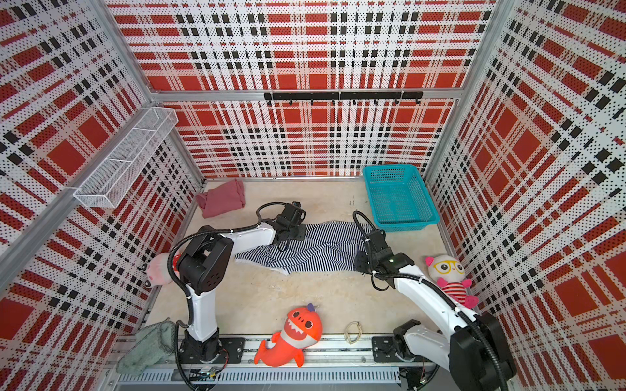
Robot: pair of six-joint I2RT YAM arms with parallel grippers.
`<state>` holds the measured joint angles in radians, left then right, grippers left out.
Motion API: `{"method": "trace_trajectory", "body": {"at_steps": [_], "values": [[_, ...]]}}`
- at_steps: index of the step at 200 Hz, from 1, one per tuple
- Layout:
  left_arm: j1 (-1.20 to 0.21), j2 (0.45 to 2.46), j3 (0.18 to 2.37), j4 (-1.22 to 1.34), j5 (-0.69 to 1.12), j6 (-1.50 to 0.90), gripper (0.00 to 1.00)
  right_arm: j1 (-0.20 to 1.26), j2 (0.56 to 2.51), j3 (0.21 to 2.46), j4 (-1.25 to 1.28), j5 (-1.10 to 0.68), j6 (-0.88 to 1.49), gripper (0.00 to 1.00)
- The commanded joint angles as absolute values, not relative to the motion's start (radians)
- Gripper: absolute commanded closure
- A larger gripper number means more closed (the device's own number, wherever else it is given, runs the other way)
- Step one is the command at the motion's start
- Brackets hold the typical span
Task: Fold and stack tank tops
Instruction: Smooth out the tank top at the center of the table.
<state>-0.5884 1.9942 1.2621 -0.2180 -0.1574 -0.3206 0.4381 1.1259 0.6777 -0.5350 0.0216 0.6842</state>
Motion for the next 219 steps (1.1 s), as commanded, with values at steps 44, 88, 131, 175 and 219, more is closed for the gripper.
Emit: {"method": "trace_trajectory", "body": {"at_steps": [44,88,131,175,219], "values": [[-0.538,2.02,1.259,-0.186,-0.117,-0.32,0.94,0.346,1.13,0.814,-0.59,0.185,0.526,0.42],[-0.464,1.99,1.342,-0.216,-0.118,-0.288,1.0,-0.248,1.065,0.831,-0.387,0.014,0.406,0.19],[-0.411,2.016,1.454,-0.242,-0.074,-0.241,1.0,-0.331,1.215,0.976,-0.41,-0.052,0.342,0.14],[-0.353,2.189,1.654,-0.268,0.014,-0.197,0.82,-0.011,1.168,0.92,-0.425,-0.048,0.345,0.15],[-0.289,2.316,1.87,-0.379,0.014,-0.172,0.19,0.267,1.318,0.969,-0.431,-0.023,0.353,0.21]]}}
